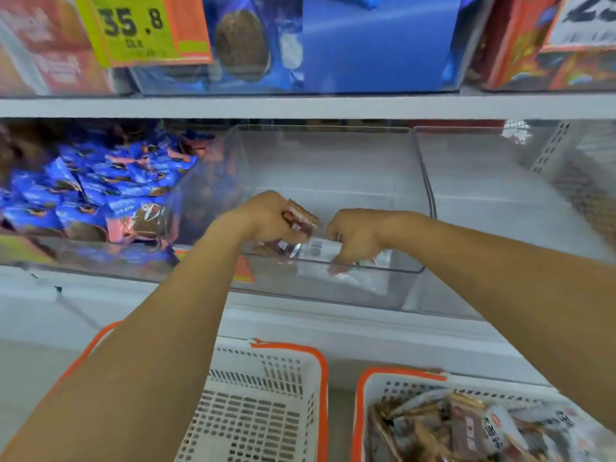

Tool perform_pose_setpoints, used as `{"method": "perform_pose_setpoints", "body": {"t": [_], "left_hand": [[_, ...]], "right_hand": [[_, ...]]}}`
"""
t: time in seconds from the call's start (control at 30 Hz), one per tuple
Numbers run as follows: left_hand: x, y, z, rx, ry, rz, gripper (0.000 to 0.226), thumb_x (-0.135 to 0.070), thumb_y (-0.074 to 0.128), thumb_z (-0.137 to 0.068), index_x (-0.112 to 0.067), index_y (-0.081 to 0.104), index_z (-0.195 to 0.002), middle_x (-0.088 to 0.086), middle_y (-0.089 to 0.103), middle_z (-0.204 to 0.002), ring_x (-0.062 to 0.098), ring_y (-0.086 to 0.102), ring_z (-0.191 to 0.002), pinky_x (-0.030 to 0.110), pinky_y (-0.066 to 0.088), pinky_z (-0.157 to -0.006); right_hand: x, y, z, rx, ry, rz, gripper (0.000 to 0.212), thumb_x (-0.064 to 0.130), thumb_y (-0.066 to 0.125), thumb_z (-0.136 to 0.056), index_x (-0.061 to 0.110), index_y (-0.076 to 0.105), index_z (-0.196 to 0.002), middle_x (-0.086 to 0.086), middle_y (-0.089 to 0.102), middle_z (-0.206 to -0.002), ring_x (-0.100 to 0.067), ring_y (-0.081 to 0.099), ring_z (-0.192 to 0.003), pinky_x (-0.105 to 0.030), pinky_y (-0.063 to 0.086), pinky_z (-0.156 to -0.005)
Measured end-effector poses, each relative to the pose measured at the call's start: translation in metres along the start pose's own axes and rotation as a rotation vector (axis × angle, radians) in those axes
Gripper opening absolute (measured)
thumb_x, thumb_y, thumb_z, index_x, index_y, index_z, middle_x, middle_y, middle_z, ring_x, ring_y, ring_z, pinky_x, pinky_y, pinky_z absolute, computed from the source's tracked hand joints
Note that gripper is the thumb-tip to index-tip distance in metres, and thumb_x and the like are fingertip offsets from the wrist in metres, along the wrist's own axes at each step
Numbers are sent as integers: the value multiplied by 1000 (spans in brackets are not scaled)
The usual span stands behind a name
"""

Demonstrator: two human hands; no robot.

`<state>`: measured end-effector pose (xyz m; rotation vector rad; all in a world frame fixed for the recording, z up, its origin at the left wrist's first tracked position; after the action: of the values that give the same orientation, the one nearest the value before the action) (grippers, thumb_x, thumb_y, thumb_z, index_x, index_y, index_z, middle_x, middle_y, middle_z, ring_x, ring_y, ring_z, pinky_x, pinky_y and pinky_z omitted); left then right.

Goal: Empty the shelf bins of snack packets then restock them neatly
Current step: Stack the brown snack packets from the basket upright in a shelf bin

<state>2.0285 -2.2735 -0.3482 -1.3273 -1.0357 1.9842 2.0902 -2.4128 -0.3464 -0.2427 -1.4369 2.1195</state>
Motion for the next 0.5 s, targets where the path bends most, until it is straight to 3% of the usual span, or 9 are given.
{"method": "perform_pose_setpoints", "body": {"t": [0.03, 0.1, 0.17, 0.27, 0.33, 0.4, 0.5], "left_hand": [[-11, -5, 6, -24, 40, 138, 20, -12, 76, -87, -29, 74, -98, -11, 72, -71, 1, 66, -58, 20, 56, -56], [-35, -15, 20, -85, 112, 354, 22, -4, 66, -94, -23, 71, -102, 0, 72, -79, 6, 69, -63, 29, 62, -62], [-61, -21, 37, -150, 182, 510, 21, -5, 61, -98, -17, 68, -114, 8, 73, -96, 14, 71, -79, 42, 63, -76], [-104, -23, 75, -267, 258, 692, 22, -13, 65, -97, -16, 65, -119, 3, 74, -105, 15, 72, -91, 38, 61, -80], [-134, -12, 103, -326, 287, 731, 20, -19, 70, -94, -21, 66, -113, -1, 75, -104, 15, 73, -94, 37, 61, -80], [-155, 10, 125, -328, 288, 696, 28, -26, 73, -90, -22, 64, -116, -5, 75, -103, 16, 73, -94, 40, 61, -83], [-178, 59, 146, -209, 290, 586, 24, -31, 75, -87, -29, 64, -108, -22, 71, -79, 4, 70, -78, 32, 59, -72]], "right_hand": [[-1, -6, 9, -69, 4, -14, 43, 43, 73, -89, 5, 63, -105, -10, 63, -102, -27, 59, -87, -30, 42, -65], [-5, -20, 33, -226, 19, -98, 37, 41, 67, -94, 7, 60, -107, -8, 59, -105, -27, 57, -94, -30, 41, -71], [-7, -38, 70, -432, 22, -226, 30, 38, 64, -96, 11, 56, -108, -7, 57, -106, -24, 54, -91, -30, 39, -70], [-12, -55, 139, -667, 6, -422, 23, 31, 67, -94, 12, 55, -102, -3, 63, -99, -22, 60, -86, -32, 44, -67], [-19, -52, 185, -645, -2, -572, 24, 29, 71, -91, 14, 58, -103, 3, 65, -95, -14, 64, -82, -23, 51, -67], [-30, -36, 224, -531, 8, -553, 22, 30, 72, -89, 18, 58, -102, 7, 64, -96, -9, 63, -85, -14, 49, -69], [-61, 1, 266, -390, 73, -473, 22, 28, 71, -90, 19, 65, -109, 2, 68, -110, -20, 65, -105, -39, 52, -94]]}}
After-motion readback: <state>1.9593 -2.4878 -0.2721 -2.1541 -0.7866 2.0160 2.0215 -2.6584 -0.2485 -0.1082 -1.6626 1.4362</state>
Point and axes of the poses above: each hand's wrist, its own z-axis away from the middle knuckle, its own y-axis out of the palm, x = y × z, the point moved 5 cm from there along -z, towards the middle knuckle
